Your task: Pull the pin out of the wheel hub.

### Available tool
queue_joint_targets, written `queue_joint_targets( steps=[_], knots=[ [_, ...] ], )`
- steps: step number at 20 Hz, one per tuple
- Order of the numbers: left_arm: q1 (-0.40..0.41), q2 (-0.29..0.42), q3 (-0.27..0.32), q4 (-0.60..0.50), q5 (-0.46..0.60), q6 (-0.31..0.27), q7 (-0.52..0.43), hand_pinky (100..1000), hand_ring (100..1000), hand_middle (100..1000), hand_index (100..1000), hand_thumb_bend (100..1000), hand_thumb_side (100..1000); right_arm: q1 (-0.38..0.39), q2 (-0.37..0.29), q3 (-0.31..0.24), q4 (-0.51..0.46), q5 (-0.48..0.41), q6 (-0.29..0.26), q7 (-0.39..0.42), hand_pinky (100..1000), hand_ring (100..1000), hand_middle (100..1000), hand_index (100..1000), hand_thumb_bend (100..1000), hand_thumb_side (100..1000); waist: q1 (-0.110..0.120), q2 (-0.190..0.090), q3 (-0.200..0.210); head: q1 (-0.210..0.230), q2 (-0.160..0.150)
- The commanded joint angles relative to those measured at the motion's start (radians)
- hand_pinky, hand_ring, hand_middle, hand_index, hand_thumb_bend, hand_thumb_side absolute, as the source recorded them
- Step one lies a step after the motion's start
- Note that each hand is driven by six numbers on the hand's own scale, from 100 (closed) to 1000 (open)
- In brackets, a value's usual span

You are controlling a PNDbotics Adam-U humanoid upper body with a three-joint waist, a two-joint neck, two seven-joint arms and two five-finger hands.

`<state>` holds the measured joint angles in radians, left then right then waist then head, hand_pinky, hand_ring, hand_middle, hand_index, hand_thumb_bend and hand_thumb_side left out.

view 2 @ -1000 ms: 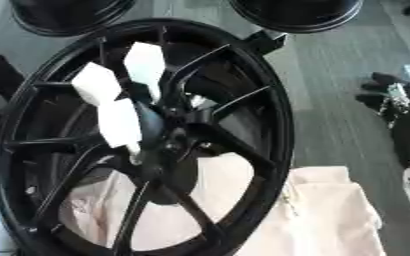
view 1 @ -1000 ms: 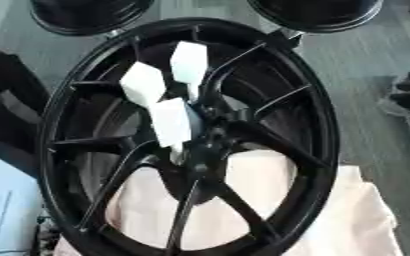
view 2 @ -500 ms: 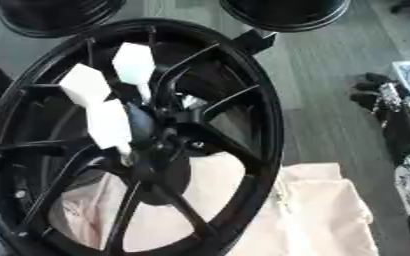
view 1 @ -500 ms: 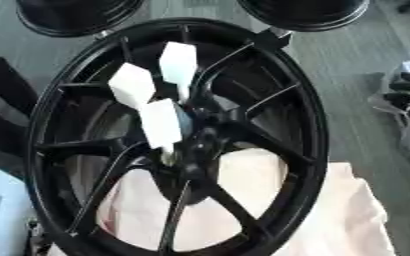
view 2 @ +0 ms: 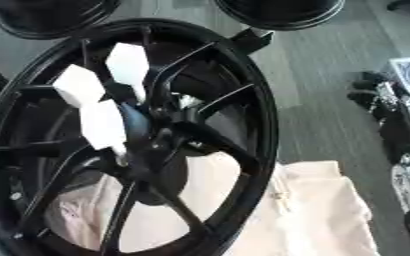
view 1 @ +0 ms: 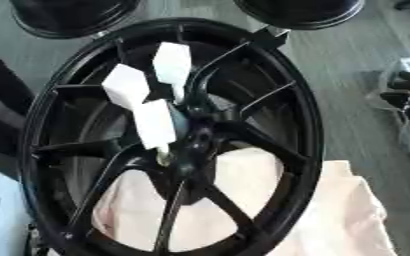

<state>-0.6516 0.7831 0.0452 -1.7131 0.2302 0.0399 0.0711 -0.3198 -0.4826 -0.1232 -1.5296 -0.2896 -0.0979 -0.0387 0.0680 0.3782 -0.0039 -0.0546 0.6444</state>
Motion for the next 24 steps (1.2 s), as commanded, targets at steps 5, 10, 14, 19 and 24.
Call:
queue_joint_targets(
  steps=[5,10,14,19,24],
  knots=[
    [-0.105,0.236,-0.043,0.011,-0.105,-0.009,-0.304,695,835,792,767,444,604,0.003,-0.040,-0.008,-0.034,0.014,0.001,-0.003,880,725,705,825,100,765,0.008,-0.021,-0.005,-0.011,0.002],
    [-0.202,0.280,-0.080,0.016,-0.198,-0.019,-0.560,737,836,798,791,441,650,0.008,-0.044,-0.005,-0.038,0.021,0.004,-0.001,879,725,705,825,100,766,0.013,-0.024,-0.005,-0.012,0.001],
    [-0.268,0.272,-0.131,0.021,-0.253,-0.024,-0.723,756,836,799,803,435,688,0.008,-0.046,-0.002,-0.038,0.023,0.005,0.000,879,725,705,825,100,765,0.014,-0.027,-0.006,-0.014,-0.004],
    [-0.352,0.228,-0.204,0.018,-0.307,-0.033,-0.913,777,808,761,817,431,712,0.005,-0.044,0.004,-0.038,0.022,0.006,0.005,879,725,705,825,100,766,0.011,-0.029,-0.011,-0.020,-0.010],
    [-0.407,0.188,-0.250,0.007,-0.320,-0.049,-0.976,783,801,769,825,428,712,-0.001,-0.039,0.010,-0.038,0.020,0.007,0.010,879,725,705,825,100,764,0.006,-0.028,-0.018,-0.011,-0.004]
  ],
)
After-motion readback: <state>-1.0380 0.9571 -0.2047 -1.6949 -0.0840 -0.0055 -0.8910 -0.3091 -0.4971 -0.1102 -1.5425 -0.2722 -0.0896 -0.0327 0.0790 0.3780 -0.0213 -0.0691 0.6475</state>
